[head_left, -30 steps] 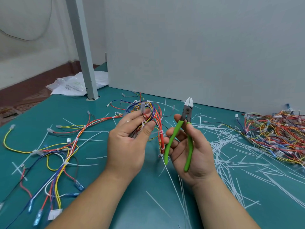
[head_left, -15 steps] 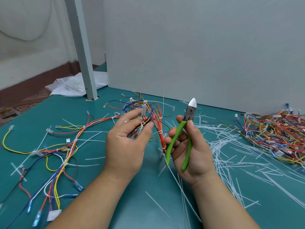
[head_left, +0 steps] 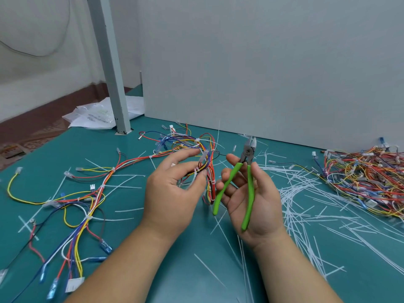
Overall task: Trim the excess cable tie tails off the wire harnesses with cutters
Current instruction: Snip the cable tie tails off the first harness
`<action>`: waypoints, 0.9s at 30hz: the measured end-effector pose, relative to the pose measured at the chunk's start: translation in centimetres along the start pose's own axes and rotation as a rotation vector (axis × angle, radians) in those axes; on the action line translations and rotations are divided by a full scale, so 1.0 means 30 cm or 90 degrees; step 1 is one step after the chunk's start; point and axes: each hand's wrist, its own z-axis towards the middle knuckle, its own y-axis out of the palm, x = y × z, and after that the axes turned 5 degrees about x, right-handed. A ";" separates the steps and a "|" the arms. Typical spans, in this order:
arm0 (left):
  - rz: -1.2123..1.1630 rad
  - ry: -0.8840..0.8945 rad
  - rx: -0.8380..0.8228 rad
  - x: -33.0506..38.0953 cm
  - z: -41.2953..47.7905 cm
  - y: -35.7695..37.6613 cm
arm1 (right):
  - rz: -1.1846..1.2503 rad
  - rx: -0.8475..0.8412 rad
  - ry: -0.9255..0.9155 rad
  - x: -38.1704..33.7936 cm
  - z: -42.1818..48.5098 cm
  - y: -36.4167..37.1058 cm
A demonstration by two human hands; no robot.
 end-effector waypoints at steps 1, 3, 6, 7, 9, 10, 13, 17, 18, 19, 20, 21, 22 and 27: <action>0.003 0.002 -0.007 -0.001 -0.002 0.001 | -0.010 0.004 -0.003 0.003 0.002 0.000; -0.002 0.000 -0.018 -0.002 -0.005 0.002 | -0.043 0.001 -0.011 0.011 0.006 0.001; -0.031 -0.006 -0.030 0.007 -0.007 -0.002 | -0.110 0.005 -0.026 0.026 0.014 -0.003; -0.037 -0.006 -0.037 0.009 -0.008 -0.003 | -0.139 0.005 -0.033 0.032 0.017 -0.005; -0.041 -0.009 -0.040 0.010 -0.011 -0.002 | -0.181 0.003 -0.046 0.044 0.017 -0.006; -0.039 -0.012 -0.037 0.008 -0.012 -0.001 | -0.196 0.006 -0.049 0.049 0.016 -0.006; -0.035 -0.021 -0.035 0.005 -0.014 0.004 | -0.216 0.024 -0.043 0.057 0.013 -0.007; -0.022 -0.025 -0.031 0.009 -0.012 0.005 | -0.202 0.042 -0.022 0.054 0.014 0.005; -0.021 -0.029 -0.033 0.010 -0.013 0.007 | -0.226 0.049 -0.030 0.053 0.014 0.010; -0.019 -0.034 -0.036 0.010 -0.015 0.009 | -0.247 0.057 -0.041 0.053 0.014 0.013; -0.016 -0.040 -0.038 0.008 -0.016 0.011 | -0.257 0.067 -0.052 0.052 0.012 0.016; -0.011 -0.047 -0.036 0.004 -0.015 0.011 | -0.259 0.083 -0.063 0.050 0.010 0.018; -0.003 -0.054 -0.031 -0.002 -0.014 0.010 | -0.263 0.106 -0.075 0.048 0.010 0.019; 0.037 -0.081 -0.003 -0.026 0.004 -0.003 | -0.253 0.221 -0.138 0.037 0.014 0.017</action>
